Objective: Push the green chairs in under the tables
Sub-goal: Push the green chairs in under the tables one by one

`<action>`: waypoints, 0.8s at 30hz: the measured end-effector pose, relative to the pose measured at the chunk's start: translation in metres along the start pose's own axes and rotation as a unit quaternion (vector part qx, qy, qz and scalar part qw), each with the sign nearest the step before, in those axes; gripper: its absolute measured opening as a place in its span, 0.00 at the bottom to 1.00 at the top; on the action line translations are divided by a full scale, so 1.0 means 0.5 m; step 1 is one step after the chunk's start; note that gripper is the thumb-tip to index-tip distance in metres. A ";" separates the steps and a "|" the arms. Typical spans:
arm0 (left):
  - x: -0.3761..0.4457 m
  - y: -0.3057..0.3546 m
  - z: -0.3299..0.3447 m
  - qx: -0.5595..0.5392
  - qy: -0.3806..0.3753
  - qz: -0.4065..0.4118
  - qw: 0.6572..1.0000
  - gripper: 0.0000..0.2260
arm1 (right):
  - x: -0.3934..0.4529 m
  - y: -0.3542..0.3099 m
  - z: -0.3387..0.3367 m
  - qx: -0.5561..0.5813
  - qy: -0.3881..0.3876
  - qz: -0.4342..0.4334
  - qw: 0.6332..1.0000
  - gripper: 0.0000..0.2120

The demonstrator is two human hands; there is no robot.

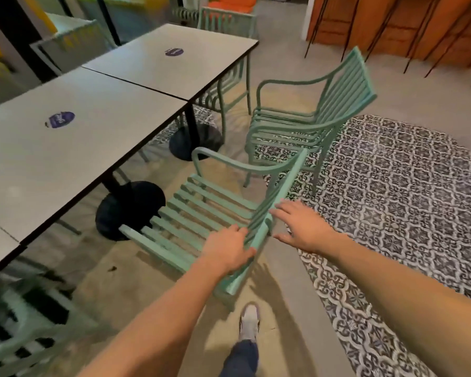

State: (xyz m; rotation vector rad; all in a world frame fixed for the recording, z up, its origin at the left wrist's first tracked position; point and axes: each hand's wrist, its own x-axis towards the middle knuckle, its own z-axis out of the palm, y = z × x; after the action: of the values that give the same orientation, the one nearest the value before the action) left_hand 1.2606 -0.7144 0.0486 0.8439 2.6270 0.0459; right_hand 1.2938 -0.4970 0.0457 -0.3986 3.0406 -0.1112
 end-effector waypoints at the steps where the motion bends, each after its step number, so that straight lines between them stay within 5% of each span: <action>1: 0.023 0.005 0.002 0.009 -0.001 0.007 1.000 0.27 | 0.014 0.019 0.003 -0.004 -0.009 -0.007 1.000 0.30; 13: 0.220 0.030 0.012 -0.049 -0.077 -0.030 0.995 0.28 | 0.199 0.235 0.034 -0.026 -0.116 -0.130 0.984 0.34; 19: 0.239 0.066 0.009 -0.122 -0.154 -0.163 0.967 0.27 | 0.284 0.310 0.042 -0.006 -0.163 -0.245 0.956 0.27; 22: 0.221 0.103 0.045 -0.172 -0.120 -0.218 0.953 0.16 | 0.299 0.343 0.046 -0.027 -0.181 -0.280 0.942 0.24; 24: 0.201 0.127 0.073 -0.177 -0.075 -0.274 0.942 0.18 | 0.309 0.367 0.048 -0.052 -0.185 -0.284 0.939 0.26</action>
State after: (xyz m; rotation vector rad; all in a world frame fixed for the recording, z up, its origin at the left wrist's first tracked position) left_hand 1.2340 -0.6087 -0.0106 -0.0144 2.5020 0.2809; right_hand 1.1004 -0.3618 -0.0028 -1.1513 2.4825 0.0868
